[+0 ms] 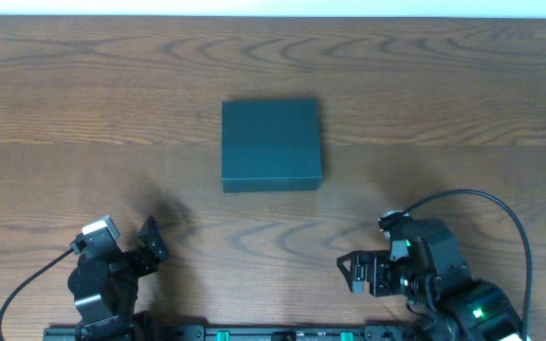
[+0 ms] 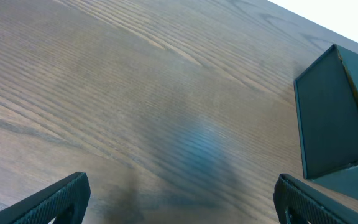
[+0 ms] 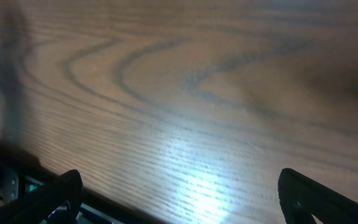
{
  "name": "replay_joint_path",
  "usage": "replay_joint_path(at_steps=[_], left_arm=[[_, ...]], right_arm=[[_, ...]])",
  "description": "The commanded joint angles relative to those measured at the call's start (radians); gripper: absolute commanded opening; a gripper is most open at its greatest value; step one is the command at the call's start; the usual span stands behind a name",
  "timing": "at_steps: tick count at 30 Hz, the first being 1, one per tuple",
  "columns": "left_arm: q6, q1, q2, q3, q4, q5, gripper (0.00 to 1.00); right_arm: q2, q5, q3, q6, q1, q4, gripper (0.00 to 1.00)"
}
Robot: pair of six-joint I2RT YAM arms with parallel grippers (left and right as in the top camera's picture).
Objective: Pack container
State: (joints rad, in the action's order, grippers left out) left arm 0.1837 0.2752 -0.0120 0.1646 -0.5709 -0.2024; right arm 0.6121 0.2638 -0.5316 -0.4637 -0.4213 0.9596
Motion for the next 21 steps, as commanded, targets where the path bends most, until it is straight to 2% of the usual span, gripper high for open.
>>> replay_joint_path(at_steps=[1, 5, 12, 17, 21], left_arm=[[0.003, 0.006, 0.008, -0.012, 0.002, 0.011, 0.95], [0.003, 0.006, 0.008, -0.012, 0.002, 0.011, 0.95], [0.003, 0.006, 0.008, -0.012, 0.002, 0.011, 0.95], [0.003, 0.006, 0.008, -0.012, 0.002, 0.011, 0.96], [0.003, 0.006, 0.008, -0.012, 0.002, 0.011, 0.95]], right_arm=[[-0.034, -0.056, -0.003, 0.032, -0.007, 0.022, 0.99], [-0.133, -0.104, 0.002, 0.035, -0.011, 0.015, 0.99], [-0.389, -0.318, 0.236, 0.03, -0.048, -0.403, 0.99], [-0.577, -0.42, 0.388, 0.031, -0.05, -0.453, 0.99], [-0.607, -0.433, 0.391, 0.222, -0.047, -0.448, 0.99]])
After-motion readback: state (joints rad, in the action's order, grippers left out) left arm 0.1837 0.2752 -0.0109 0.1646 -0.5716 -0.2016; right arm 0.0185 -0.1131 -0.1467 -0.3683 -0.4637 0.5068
